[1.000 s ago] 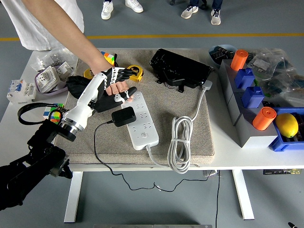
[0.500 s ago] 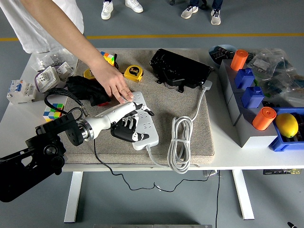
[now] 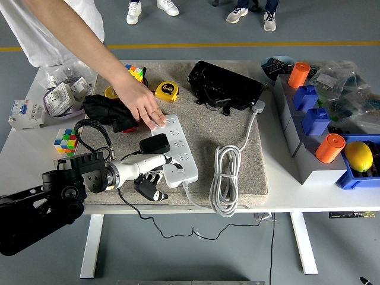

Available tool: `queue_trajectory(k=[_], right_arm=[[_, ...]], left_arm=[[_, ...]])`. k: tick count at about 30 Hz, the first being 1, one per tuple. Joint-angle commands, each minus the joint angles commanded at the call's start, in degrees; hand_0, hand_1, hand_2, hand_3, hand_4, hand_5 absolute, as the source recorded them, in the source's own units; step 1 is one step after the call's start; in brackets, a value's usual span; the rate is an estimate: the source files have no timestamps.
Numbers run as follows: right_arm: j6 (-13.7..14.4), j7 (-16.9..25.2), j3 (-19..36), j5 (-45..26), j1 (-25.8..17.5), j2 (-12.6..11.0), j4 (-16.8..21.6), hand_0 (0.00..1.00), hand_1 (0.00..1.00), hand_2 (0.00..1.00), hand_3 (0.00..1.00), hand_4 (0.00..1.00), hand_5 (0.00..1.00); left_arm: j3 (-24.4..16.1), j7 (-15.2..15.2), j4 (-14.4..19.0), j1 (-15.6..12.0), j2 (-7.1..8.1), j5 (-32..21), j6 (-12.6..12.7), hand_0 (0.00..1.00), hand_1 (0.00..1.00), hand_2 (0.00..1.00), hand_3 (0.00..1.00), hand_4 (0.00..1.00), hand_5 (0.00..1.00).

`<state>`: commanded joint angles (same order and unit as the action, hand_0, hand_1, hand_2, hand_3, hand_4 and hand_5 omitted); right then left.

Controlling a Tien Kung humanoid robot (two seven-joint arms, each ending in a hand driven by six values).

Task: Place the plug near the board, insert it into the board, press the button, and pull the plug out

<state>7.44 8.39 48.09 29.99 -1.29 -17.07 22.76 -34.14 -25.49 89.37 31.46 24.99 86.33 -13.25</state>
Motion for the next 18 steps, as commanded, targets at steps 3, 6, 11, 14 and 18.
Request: queue_trajectory(k=[3,6,11,14,18], right_arm=[[0.01,0.02,0.1,0.1,0.05,-0.02,0.1,0.612,0.631,0.649,0.552,0.998,0.472],[0.0,0.03,0.24,0.14,0.04,0.04,0.13,0.612,0.631,0.649,0.552,0.998,0.472],[0.01,0.03,0.35,0.15,0.05,0.08,0.18,0.612,0.632,0.649,0.552,0.998,0.471],[0.01,0.01,0.3,0.19,0.02,0.06,0.2,0.612,0.632,0.649,0.552,0.998,0.471],[0.02,-0.01,0.6,0.5,0.0,0.02,0.5,0.612,0.632,0.649,0.552,0.998,0.471]], left_arm=[[0.2,0.23,-0.34,0.04,-0.2,0.06,0.32,0.044,0.105,0.161,0.881,0.789,0.002],[0.45,0.47,-0.69,0.18,-0.42,-0.02,0.55,0.044,0.105,0.161,0.881,0.789,0.002],[0.78,0.68,-1.44,0.33,-0.85,-0.12,0.92,0.043,0.102,0.159,0.88,0.792,0.002],[1.07,0.61,-2.0,0.47,-1.09,0.02,0.92,0.043,0.103,0.16,0.879,0.791,0.002],[1.68,0.46,-3.16,0.78,-1.45,0.86,1.17,0.043,0.103,0.16,0.879,0.791,0.002]])
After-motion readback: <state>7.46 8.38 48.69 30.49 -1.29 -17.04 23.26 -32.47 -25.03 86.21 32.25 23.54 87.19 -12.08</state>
